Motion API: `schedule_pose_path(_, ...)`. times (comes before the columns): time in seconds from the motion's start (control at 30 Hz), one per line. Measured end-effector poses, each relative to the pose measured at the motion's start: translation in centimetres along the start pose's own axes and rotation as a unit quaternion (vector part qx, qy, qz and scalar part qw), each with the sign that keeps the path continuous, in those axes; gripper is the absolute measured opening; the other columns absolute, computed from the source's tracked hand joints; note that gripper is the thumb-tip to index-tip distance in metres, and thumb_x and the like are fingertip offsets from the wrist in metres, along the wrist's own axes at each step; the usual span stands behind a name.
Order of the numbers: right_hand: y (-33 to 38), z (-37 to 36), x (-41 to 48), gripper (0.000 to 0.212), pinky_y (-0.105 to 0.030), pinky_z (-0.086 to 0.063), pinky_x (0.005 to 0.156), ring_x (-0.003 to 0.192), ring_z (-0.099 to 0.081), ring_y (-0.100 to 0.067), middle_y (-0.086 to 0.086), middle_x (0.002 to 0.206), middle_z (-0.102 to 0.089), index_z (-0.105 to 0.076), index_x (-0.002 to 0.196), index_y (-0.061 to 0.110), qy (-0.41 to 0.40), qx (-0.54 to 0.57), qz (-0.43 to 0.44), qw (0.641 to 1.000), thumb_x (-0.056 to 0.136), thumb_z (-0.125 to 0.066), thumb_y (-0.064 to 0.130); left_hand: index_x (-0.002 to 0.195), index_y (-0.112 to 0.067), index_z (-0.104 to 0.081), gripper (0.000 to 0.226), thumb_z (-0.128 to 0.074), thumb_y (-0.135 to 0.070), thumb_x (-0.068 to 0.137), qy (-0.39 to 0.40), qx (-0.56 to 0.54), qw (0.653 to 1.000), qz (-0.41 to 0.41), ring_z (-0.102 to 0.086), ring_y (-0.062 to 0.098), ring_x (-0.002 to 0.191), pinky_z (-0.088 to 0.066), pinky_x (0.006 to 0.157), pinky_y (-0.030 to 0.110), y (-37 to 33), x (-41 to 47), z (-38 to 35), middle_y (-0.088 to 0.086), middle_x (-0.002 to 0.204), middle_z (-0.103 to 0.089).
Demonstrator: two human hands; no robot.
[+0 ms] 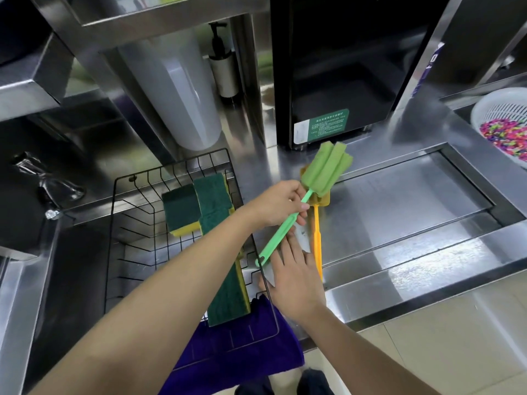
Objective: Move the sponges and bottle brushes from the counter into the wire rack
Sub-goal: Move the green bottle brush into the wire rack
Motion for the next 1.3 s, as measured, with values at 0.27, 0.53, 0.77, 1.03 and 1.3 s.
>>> schedule_pose_path(0.27, 0.1, 0.1, 0.0, 0.064, -0.047, -0.046, 0.086, 0.132, -0.034, -0.032, -0.016, 0.140, -0.045, -0.050, 0.129, 0.009, 0.008, 0.003, 0.004, 1.000, 0.083, -0.029, 0.049, 0.086, -0.010, -0.046, 0.011, -0.050, -0.003, 0.094, -0.130, -0.069, 0.984, -0.099, -0.064, 0.019, 0.064, -0.057, 0.059, 0.029, -3.8, -3.4, 3.6, 0.009, 0.076, -0.061)
schedule_pose_path(0.53, 0.0, -0.3, -0.1, 0.064, -0.047, -0.047, 0.084, 0.125, -0.044, -0.033, -0.018, 0.133, -0.052, -0.053, 0.126, 0.007, 0.021, -0.021, 0.002, 1.000, 0.084, -0.034, 0.051, 0.078, -0.012, -0.053, 0.016, -0.057, -0.003, 0.090, -0.363, -0.190, 0.911, -0.044, -0.064, 0.018, 0.070, -0.060, 0.065, 0.041, 0.9, -9.2, 11.5, 0.007, 0.079, -0.059)
schedule_pose_path(0.77, -0.1, -0.6, -0.1, 0.074, -0.048, -0.047, 0.085, 0.128, -0.040, -0.033, -0.018, 0.137, -0.048, -0.051, 0.129, 0.006, 0.031, -0.015, -0.009, 0.999, 0.094, -0.010, 0.056, 0.081, -0.006, -0.052, 0.012, -0.060, -0.002, 0.088, -0.444, -0.175, 0.872, 0.113, -0.062, 0.021, 0.062, -0.056, 0.051, 0.031, 9.2, -14.1, 14.1, 0.014, 0.082, -0.058)
schedule_pose_path(1.03, 0.3, -0.1, -0.2, 0.080, -0.049, -0.049, 0.081, 0.125, -0.043, -0.036, -0.020, 0.134, -0.050, -0.053, 0.127, 0.004, 0.027, -0.011, -0.014, 0.999, 0.094, -0.003, 0.057, 0.069, -0.009, -0.051, 0.022, -0.065, -0.008, 0.085, -0.432, -0.060, 0.872, 0.222, -0.069, 0.034, 0.073, -0.058, 0.073, 0.051, 13.5, -15.0, 12.8, 0.017, 0.074, -0.065)
schedule_pose_path(1.3, 0.5, 0.2, -0.3, 0.075, -0.049, -0.049, 0.081, 0.123, -0.046, -0.036, -0.019, 0.133, -0.052, -0.052, 0.127, 0.004, 0.028, -0.027, -0.019, 0.999, 0.095, -0.008, 0.055, 0.107, 0.000, -0.057, 0.023, -0.055, -0.015, 0.090, -0.373, 0.208, 0.846, 0.319, -0.060, 0.042, 0.103, -0.047, 0.080, 0.039, 16.3, -14.0, 10.8, 0.023, 0.112, -0.063)
Point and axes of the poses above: each hand's wrist, its own x-axis towards the middle knuckle, its own z-axis out of the back of the hand, y = z × x, the point moved 3 cm from there along x, towards the middle knuckle
